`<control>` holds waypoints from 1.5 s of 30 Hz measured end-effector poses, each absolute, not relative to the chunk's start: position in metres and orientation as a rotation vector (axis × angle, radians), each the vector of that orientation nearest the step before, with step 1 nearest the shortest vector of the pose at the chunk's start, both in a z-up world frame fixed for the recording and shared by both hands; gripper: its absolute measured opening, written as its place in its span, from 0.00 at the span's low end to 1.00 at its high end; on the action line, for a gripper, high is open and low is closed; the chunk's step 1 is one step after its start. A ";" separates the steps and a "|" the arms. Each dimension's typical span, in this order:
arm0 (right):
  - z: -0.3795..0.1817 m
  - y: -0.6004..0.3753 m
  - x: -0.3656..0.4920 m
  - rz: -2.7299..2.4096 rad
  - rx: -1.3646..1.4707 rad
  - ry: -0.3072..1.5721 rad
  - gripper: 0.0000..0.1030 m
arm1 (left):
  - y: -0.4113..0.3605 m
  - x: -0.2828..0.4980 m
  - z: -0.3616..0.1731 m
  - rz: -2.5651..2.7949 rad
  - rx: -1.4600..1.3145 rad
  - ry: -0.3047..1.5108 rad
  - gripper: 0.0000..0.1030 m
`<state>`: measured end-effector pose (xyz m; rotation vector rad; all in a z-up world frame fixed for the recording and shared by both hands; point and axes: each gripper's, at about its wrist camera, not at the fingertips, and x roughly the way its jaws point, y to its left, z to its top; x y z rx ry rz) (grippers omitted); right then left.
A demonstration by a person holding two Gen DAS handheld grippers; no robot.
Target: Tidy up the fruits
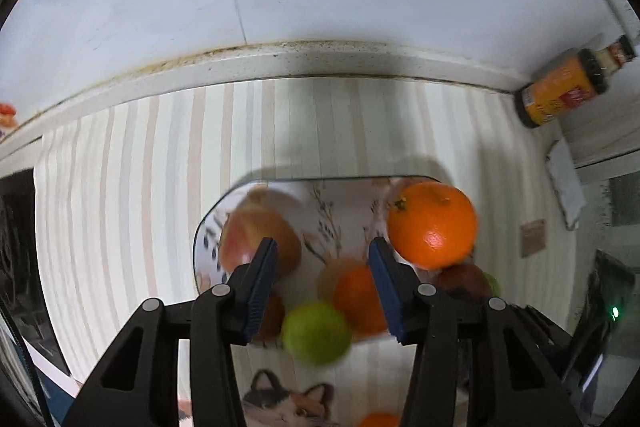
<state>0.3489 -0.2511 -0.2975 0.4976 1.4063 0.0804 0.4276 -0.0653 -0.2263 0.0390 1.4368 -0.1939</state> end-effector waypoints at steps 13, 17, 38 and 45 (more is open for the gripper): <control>-0.306 -0.235 0.353 0.092 0.500 1.438 0.91 | -0.069 0.424 -0.251 -0.154 0.038 1.508 0.49; -0.284 -0.238 0.347 0.048 0.413 1.414 0.92 | -0.058 0.409 -0.240 -0.120 0.068 1.461 0.88; -0.169 -0.204 0.243 0.001 0.111 1.203 0.92 | -0.008 0.262 -0.148 -0.033 0.020 1.213 0.88; -0.139 -0.192 0.196 0.006 0.082 1.135 0.92 | -0.005 0.219 -0.126 -0.026 0.028 1.137 0.88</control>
